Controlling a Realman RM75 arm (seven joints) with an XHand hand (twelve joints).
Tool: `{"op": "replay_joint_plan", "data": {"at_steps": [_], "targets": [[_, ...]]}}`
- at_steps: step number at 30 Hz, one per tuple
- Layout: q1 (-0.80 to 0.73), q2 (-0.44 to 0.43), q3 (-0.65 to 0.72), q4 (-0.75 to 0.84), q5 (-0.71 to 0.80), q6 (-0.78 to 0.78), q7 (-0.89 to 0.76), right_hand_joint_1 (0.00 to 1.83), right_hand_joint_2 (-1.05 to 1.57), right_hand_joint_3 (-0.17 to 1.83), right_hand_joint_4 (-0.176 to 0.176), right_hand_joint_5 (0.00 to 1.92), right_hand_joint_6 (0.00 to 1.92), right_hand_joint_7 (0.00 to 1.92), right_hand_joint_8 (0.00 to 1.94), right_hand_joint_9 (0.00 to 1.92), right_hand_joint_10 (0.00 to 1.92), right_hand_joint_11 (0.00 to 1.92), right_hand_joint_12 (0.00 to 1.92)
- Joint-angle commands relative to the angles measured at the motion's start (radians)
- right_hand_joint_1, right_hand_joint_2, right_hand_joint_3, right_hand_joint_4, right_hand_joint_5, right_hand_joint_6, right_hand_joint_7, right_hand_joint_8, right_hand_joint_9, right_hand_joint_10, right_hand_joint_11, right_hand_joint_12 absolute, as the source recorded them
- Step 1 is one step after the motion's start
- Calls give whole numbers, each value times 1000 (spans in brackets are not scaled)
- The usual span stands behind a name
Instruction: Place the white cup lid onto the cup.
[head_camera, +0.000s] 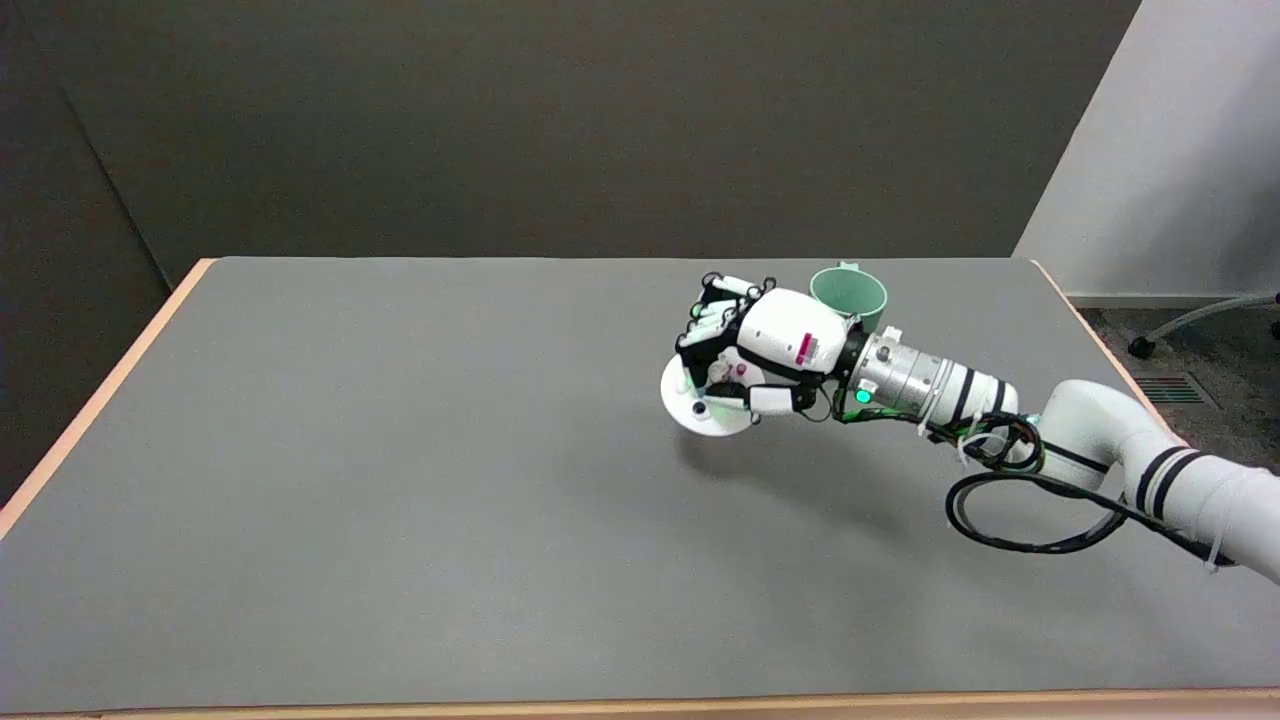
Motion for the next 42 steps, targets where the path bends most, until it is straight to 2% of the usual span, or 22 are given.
{"op": "replay_joint_plan", "data": {"at_steps": [1,42], "targets": [[40,51,44,-1,-17,24,7,1145,1193,105,22,725,1307,766,1401,528,871,62,1270],[115,94,119,-15,-9,232,75,1158,1164,125,18,744,1270,816,1328,635,814,226,1302]]}}
